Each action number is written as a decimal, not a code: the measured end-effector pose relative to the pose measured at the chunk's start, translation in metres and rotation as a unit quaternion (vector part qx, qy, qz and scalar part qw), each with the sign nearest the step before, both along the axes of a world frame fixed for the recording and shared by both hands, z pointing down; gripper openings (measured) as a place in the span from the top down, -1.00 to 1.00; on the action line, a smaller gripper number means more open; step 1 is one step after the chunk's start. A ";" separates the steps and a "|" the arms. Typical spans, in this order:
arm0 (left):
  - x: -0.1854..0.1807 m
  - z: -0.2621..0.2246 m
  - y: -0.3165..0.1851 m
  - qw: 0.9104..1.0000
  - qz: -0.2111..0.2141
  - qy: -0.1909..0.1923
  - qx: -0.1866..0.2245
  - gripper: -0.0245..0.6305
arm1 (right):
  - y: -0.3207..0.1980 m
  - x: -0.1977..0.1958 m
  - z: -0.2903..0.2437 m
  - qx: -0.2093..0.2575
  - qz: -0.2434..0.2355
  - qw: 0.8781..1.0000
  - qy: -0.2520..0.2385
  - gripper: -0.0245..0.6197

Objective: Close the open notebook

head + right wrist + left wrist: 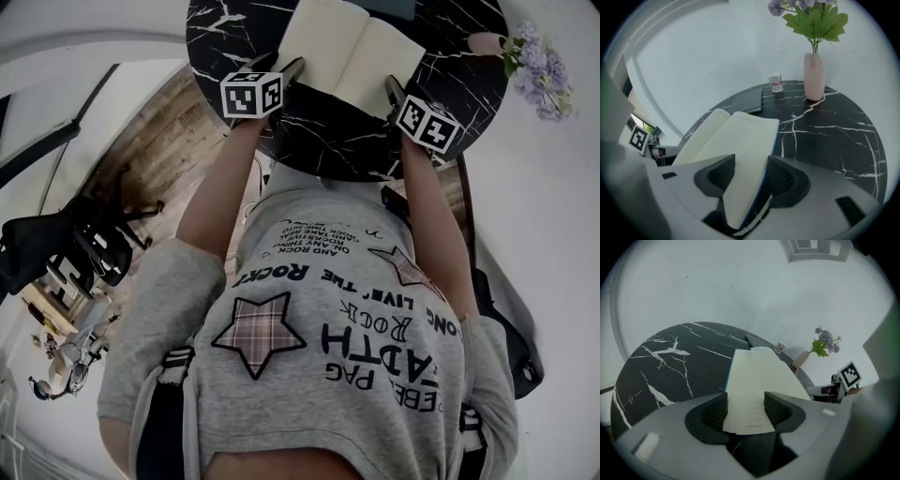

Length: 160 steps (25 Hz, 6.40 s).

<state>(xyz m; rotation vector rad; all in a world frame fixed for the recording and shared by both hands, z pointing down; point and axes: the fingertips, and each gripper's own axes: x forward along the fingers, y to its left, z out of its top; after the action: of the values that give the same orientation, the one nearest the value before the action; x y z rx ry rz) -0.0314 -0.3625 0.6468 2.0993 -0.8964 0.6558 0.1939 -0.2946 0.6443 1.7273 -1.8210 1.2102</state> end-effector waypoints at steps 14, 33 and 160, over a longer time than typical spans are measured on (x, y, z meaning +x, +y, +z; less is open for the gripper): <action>0.074 -0.022 0.045 0.992 0.095 0.071 -0.038 0.22 | 0.001 0.000 -0.001 0.006 -0.010 1.000 -0.016 0.31; 0.162 -0.082 0.136 0.955 0.260 0.144 -0.012 0.22 | 0.024 0.046 -0.021 0.006 0.034 0.999 -0.033 0.31; 0.014 -0.379 0.065 0.889 0.008 0.110 0.444 0.90 | 0.038 -0.029 -0.381 0.425 -0.135 0.893 0.057 0.81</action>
<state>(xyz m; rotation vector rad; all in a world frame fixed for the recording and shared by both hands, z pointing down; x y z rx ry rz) -0.0172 -0.2975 0.2677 2.8988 -1.1812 -0.0469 0.1648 -0.2566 0.2630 1.7601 -2.6147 0.1557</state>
